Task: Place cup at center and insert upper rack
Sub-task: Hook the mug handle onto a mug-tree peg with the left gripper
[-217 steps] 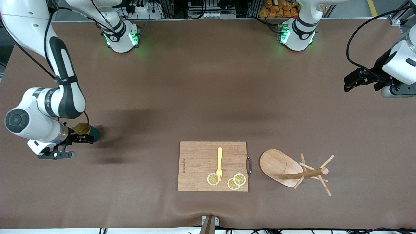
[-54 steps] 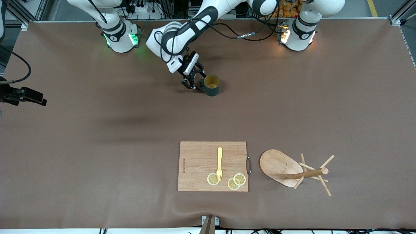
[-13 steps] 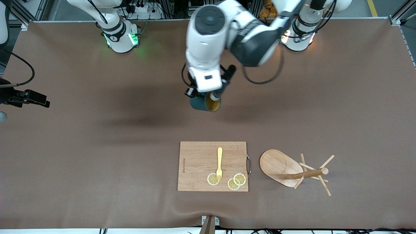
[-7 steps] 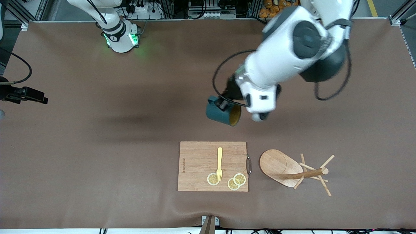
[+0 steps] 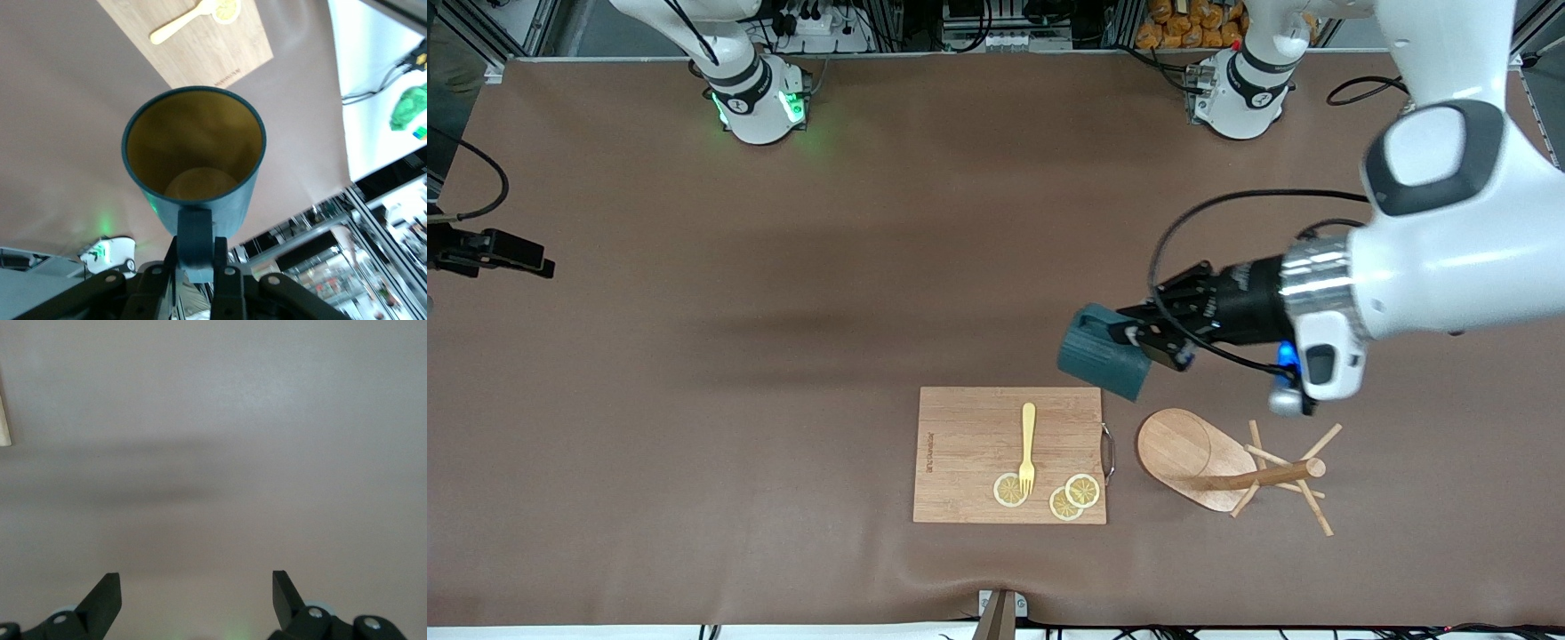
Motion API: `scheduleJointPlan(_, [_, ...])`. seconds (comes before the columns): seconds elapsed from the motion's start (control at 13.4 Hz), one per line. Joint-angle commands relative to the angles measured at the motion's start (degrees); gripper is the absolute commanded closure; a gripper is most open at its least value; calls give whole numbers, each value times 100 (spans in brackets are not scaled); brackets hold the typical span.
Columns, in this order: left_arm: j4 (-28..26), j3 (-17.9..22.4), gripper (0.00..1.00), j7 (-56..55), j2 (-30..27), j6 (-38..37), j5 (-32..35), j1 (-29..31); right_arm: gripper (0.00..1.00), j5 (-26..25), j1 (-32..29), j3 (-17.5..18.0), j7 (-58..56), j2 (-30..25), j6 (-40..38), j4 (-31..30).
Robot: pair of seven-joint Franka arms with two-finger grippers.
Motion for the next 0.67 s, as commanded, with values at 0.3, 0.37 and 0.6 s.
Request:
scheduleJointPlan(0.3, [-208,-88,100,354,438,-1,-1730,927,0,38,-18,60,90,-2,-233,203])
scheduleJointPlan(0.37, [-208,-88,100,424,517,-1,-1888,1033,0,38,0,60,90,7,-224,203])
scheduleJointPlan(0.6, [-208,-88,100,705,824,-1,-2459,1297,0,29,9,60,90,33,-207,203])
